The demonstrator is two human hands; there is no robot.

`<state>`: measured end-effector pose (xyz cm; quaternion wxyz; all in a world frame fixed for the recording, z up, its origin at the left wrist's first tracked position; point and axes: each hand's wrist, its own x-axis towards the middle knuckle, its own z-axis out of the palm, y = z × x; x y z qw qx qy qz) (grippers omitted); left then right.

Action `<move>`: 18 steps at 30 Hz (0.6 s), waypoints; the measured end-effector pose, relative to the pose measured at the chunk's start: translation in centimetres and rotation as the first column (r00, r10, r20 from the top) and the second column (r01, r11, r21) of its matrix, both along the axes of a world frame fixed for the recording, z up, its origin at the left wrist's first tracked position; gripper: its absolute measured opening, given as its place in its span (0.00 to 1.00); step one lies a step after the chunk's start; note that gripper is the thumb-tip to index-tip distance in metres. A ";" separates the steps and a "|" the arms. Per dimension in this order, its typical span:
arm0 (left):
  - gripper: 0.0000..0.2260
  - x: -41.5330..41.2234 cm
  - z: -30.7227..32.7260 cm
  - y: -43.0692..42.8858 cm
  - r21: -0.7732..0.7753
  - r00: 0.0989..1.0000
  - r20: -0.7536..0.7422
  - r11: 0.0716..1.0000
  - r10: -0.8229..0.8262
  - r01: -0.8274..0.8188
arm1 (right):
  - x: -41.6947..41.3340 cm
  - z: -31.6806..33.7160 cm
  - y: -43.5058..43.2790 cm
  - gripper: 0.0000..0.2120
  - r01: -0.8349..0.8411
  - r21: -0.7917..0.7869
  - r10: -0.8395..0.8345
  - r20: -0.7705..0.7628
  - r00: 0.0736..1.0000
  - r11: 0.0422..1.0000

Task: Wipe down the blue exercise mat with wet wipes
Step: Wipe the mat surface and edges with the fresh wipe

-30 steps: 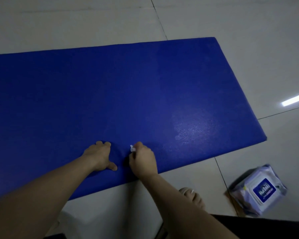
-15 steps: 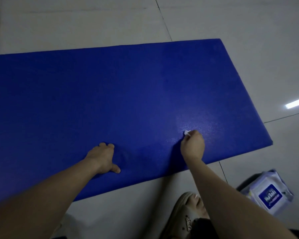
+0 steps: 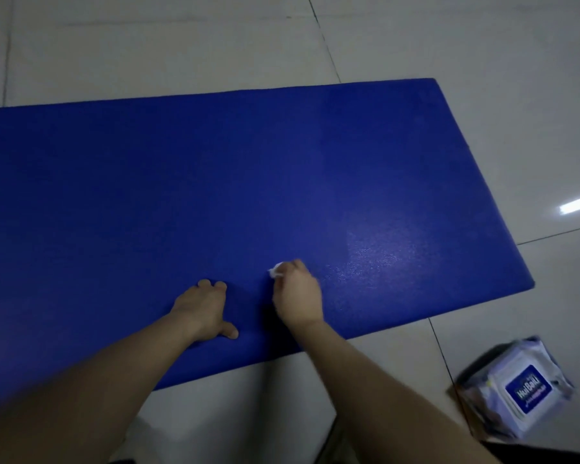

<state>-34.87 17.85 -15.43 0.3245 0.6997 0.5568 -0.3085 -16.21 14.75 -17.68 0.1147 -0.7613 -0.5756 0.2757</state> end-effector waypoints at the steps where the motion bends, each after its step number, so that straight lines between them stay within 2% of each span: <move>1: 0.47 0.0 -0.1 0.0 -0.006 1.000 -0.002 1.000 -0.002 0.002 | 1.9 0.2 0.5 0.11 0.063 0.001 -0.063 0.024 0.998 0.998; 4: 0.43 0.5 0.3 0.7 -0.044 0.999 -0.029 0.998 -0.045 0.043 | 8.5 1.0 1.4 0.09 0.241 -0.013 -0.238 0.130 0.963 0.970; 7: 0.27 0.8 1.2 2.5 -0.085 0.981 -0.076 0.982 -0.176 0.169 | 14.2 1.1 1.8 0.08 0.395 -0.023 -0.382 0.215 0.899 0.918; 9: 0.23 0.6 2.1 4.6 -0.016 0.965 -0.111 0.972 -0.236 0.236 | 15.4 1.1 2.4 0.08 0.457 -0.041 -0.436 0.232 0.869 0.889; 12: 0.28 -0.6 2.7 7.8 0.130 0.975 -0.122 0.971 -0.185 0.201 | 12.6 0.9 3.5 0.11 0.475 -0.024 -0.464 0.180 0.867 0.879; 15: 0.33 -1.6 2.5 9.3 0.077 0.987 -0.089 0.987 -0.136 0.143 | 7.1 1.0 3.6 0.12 0.401 0.013 -0.400 0.079 0.913 0.916; 18: 0.37 -1.7 2.1 9.3 0.054 0.994 -0.053 0.993 -0.098 0.101 | 2.1 0.9 3.2 0.11 0.232 0.005 -0.232 0.016 0.973 0.973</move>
